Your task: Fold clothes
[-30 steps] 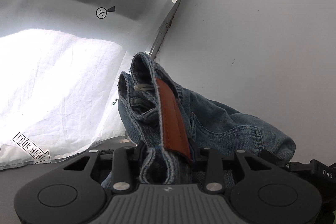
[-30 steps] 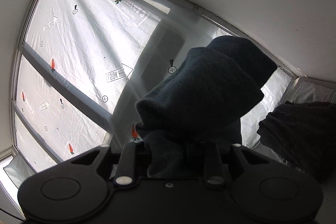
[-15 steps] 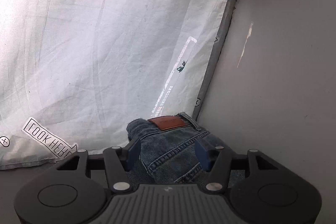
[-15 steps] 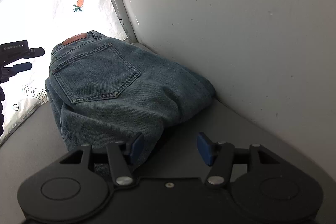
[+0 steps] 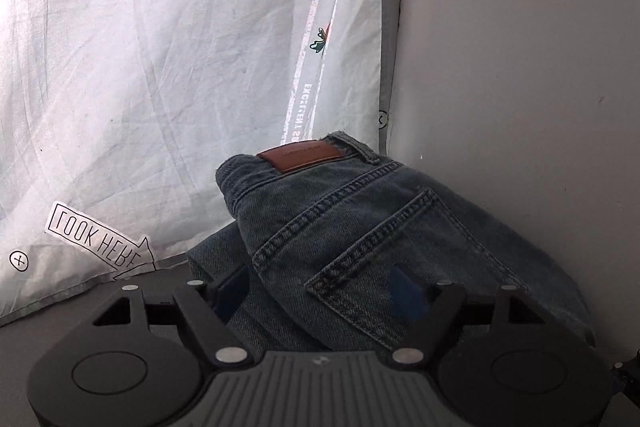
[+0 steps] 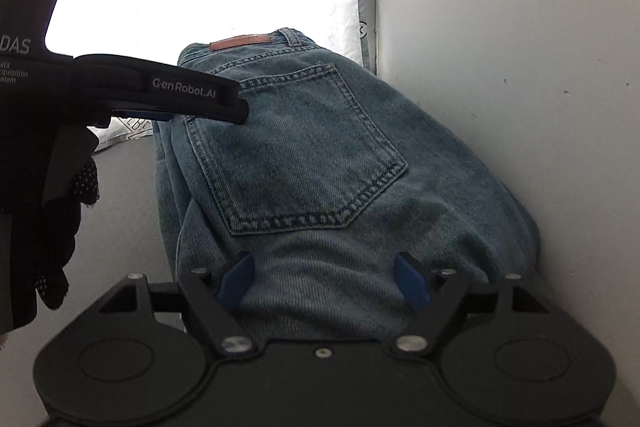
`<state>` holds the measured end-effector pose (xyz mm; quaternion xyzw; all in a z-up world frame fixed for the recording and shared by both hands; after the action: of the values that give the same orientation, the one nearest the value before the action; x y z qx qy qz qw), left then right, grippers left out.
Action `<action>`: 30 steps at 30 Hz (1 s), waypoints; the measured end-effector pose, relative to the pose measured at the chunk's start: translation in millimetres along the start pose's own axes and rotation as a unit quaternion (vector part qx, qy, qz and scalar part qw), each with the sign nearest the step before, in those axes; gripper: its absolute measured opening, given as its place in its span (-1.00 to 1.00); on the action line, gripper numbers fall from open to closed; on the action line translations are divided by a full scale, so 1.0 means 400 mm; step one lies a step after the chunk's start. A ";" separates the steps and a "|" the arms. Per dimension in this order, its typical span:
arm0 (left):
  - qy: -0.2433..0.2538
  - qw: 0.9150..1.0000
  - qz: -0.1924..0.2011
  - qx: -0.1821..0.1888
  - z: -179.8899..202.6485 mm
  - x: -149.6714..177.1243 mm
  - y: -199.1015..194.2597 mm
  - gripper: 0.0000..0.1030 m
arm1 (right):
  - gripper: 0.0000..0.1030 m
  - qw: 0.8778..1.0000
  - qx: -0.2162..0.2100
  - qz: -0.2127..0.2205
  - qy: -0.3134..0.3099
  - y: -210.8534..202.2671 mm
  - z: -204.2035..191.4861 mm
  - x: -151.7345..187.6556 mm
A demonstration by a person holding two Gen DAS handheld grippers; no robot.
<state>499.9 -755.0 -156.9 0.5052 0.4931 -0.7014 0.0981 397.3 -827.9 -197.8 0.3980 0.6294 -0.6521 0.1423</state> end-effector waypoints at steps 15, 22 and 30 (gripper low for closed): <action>-0.087 0.983 0.135 -0.092 -0.192 0.134 -0.739 0.98 | 0.95 0.994 -0.048 0.064 -0.079 -0.373 -0.161 0.031; -0.129 0.954 0.195 -0.188 -0.260 0.310 -1.096 1.00 | 0.95 0.983 -0.096 0.092 -0.124 -0.596 -0.326 0.130; -0.190 0.935 0.220 -0.205 -0.321 0.458 -1.368 1.00 | 0.95 0.971 -0.122 0.109 -0.174 -0.834 -0.512 0.345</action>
<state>144.4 -316.7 19.6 0.4271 0.4743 -0.6293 0.4435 149.3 -537.4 -35.8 0.3246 0.6227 -0.6102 0.3670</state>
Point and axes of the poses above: each gripper's, at about its wrist camera, not at the fingertips, and y roughly the way its jaws point, z to its right, x to its underside, the point moved 4 cm from there along y, roughly the way its jaws point, and after that the axes turned 2 degrees about z, right-handed, at the moved point
